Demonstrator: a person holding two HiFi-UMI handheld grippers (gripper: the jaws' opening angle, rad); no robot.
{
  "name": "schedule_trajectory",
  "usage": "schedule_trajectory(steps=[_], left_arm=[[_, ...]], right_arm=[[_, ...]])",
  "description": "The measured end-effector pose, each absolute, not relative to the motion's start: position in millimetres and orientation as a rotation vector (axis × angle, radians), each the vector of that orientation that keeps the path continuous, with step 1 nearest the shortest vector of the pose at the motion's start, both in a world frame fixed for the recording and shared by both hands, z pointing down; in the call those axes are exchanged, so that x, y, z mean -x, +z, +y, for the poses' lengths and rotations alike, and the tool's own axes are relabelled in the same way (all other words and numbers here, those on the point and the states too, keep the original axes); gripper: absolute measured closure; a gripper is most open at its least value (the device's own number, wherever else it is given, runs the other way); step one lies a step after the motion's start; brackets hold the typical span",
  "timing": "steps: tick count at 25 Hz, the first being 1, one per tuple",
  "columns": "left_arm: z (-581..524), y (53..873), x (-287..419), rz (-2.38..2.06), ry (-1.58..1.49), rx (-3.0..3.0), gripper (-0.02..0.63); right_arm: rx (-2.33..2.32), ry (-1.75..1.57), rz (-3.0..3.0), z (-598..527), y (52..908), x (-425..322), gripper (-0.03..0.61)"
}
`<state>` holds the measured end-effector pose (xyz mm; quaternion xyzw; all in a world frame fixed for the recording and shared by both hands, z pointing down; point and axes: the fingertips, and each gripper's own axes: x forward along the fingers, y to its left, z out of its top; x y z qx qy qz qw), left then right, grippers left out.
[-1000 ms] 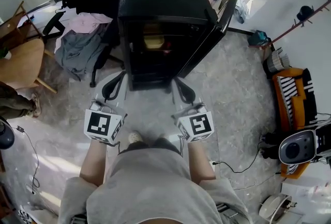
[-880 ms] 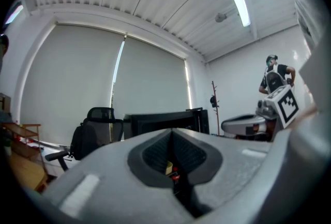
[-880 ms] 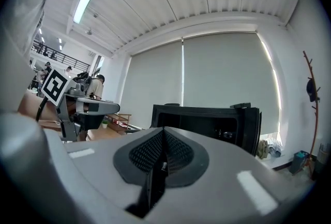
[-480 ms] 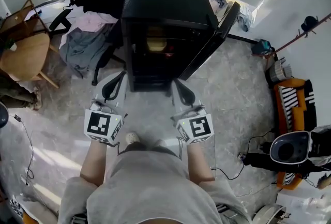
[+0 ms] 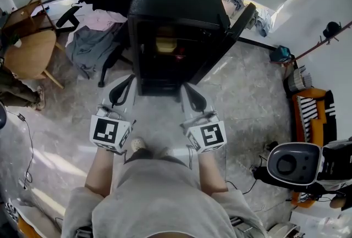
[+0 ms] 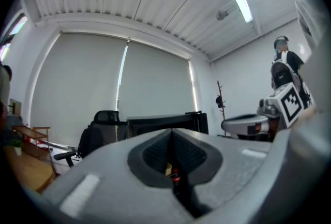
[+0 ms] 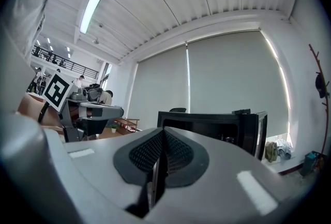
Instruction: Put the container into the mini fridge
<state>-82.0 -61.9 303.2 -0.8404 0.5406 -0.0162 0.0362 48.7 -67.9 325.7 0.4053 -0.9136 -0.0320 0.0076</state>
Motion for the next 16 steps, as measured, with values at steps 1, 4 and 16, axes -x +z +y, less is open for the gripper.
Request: schedule_trajectory(steps=[1, 4, 16], left_arm=[[-61, 303, 80, 1.664, -0.05, 2.58, 0.612], [-58, 303, 75, 1.671, -0.05, 2.578, 0.612], [-54, 306, 66, 1.678, -0.058, 2.576, 0.612]], right_arm=[[-1.264, -0.099, -2.858, -67, 326, -50, 0.58], [-1.259, -0.097, -2.863, -65, 324, -55, 0.58], [-1.26, -0.113, -2.874, -64, 320, -62, 0.58]])
